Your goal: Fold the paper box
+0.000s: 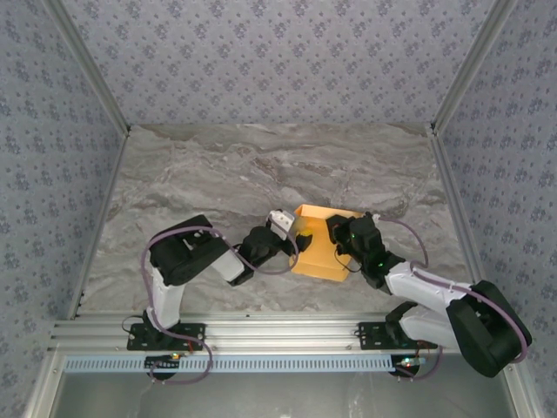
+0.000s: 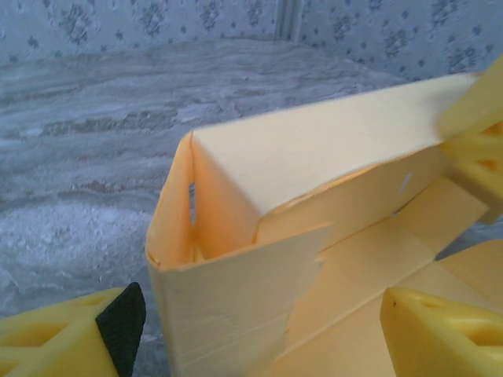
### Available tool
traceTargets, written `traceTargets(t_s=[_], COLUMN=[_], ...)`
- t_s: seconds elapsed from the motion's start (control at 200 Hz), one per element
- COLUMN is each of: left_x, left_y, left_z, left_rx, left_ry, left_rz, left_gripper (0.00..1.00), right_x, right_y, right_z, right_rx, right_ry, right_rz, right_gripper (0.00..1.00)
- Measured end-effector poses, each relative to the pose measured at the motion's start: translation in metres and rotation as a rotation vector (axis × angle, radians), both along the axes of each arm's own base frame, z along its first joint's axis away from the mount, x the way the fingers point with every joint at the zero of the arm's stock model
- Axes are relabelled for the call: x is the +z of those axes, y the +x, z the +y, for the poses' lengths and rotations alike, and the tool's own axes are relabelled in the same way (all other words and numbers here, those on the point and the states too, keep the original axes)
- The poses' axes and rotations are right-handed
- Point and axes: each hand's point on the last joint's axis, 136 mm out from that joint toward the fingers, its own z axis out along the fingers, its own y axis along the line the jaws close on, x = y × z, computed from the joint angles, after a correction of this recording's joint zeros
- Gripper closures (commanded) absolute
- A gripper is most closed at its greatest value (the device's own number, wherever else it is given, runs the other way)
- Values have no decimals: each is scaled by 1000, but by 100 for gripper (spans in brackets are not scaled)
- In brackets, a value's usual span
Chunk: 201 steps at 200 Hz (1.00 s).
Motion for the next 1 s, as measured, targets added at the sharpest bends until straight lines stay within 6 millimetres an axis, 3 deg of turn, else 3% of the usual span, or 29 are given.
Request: traceTargets(t_s=[0.15, 0.305, 0.45, 0.6, 0.78, 1.004], left_x=[13, 5, 1, -4, 8, -6], left_y=[-5, -2, 3, 9, 15, 15], left_z=[12, 28, 31, 17, 0, -6], left_rx=[-12, -1, -4, -35, -61, -71], left_ry=[6, 83, 119, 136, 82, 78], left_rz=[-31, -55, -92, -104, -125, -82], left_gripper=[18, 20, 27, 37, 48, 57], right_x=[1, 1, 0, -2, -3, -4], right_y=[0, 1, 0, -1, -2, -2], right_z=[-2, -5, -4, -4, -4, -4], right_rx=[3, 0, 10, 16, 17, 19], right_ry=[6, 5, 0, -10, -12, -15], right_rz=[3, 7, 9, 16, 18, 21], right_gripper=[100, 100, 100, 100, 100, 100])
